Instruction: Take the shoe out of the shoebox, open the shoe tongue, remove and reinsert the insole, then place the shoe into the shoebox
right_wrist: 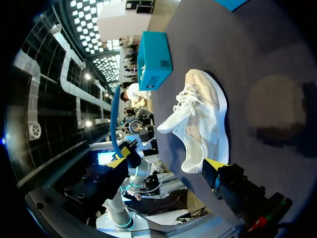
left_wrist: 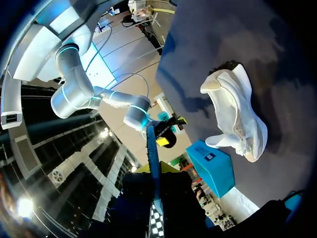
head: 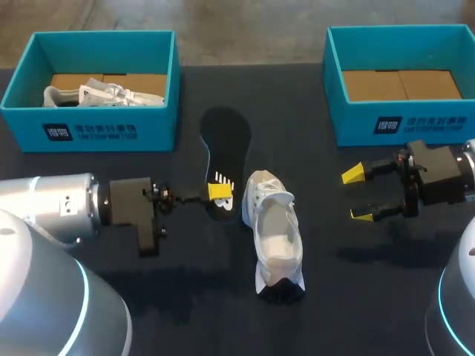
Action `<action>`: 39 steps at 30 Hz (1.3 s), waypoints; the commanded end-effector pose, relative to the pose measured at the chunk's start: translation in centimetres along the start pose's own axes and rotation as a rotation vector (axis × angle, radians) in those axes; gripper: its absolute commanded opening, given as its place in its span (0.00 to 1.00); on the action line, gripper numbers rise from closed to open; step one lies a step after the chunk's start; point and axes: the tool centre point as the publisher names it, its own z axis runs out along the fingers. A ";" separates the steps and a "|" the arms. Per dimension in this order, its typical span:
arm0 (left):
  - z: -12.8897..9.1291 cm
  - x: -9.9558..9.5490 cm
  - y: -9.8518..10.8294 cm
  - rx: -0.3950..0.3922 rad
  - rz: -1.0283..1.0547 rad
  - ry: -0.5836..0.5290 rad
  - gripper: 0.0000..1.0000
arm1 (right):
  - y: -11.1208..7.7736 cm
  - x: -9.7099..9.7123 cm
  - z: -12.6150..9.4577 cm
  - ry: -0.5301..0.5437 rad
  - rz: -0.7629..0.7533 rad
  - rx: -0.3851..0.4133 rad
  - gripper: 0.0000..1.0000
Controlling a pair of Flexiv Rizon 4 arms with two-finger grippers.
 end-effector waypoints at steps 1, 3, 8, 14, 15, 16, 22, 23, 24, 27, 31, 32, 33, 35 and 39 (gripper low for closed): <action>1.1 1.2 1.2 0.042 0.011 -0.045 0.00 | -0.1 0.0 0.1 -0.001 0.000 -0.003 1.00; 1.1 1.2 1.1 0.042 0.009 -0.045 0.00 | -0.1 0.0 0.1 -0.001 0.000 -0.003 1.00; 1.1 1.2 1.1 0.042 0.009 -0.045 0.00 | -0.1 0.0 0.1 -0.001 0.000 -0.003 1.00; 1.1 1.2 1.1 0.042 0.009 -0.045 0.00 | 0.5 0.3 0.2 -0.009 0.012 0.002 1.00; 1.1 1.2 1.1 0.042 0.009 -0.045 0.00 | 1.1 0.6 0.5 -0.016 0.027 0.009 1.00; 1.1 1.2 1.1 0.042 0.009 -0.045 0.00 | 1.6 0.9 0.7 -0.019 0.038 0.012 1.00; 1.1 1.2 1.1 0.042 0.009 -0.045 0.00 | 4.2 2.5 2.2 -0.027 0.048 0.054 1.00; 1.1 1.2 1.1 0.042 0.009 -0.045 0.00 | 4.5 2.6 2.3 -0.028 0.049 0.056 1.00; 1.1 1.2 1.1 0.042 0.009 -0.045 0.00 | 4.9 2.8 2.5 -0.028 0.049 0.059 1.00; 1.1 1.2 1.1 0.042 0.009 -0.045 0.00 | 5.7 3.2 3.0 -0.025 0.050 0.072 1.00; 1.1 1.2 1.1 0.042 0.009 -0.045 0.00 | 6.8 3.9 3.8 -0.027 0.059 0.088 1.00; 1.1 1.2 1.1 0.042 0.009 -0.045 0.00 | 6.9 4.0 4.0 -0.027 0.062 0.089 1.00; 1.1 1.2 1.1 0.042 0.009 -0.045 0.00 | 7.2 4.2 4.3 -0.029 0.063 0.091 1.00; 1.1 1.2 1.1 0.042 0.009 -0.045 0.00 | 7.5 4.5 4.7 -0.017 0.057 0.094 1.00; 1.1 1.2 1.1 0.042 0.009 -0.045 0.00 | 7.9 5.4 5.5 0.000 0.023 0.081 1.00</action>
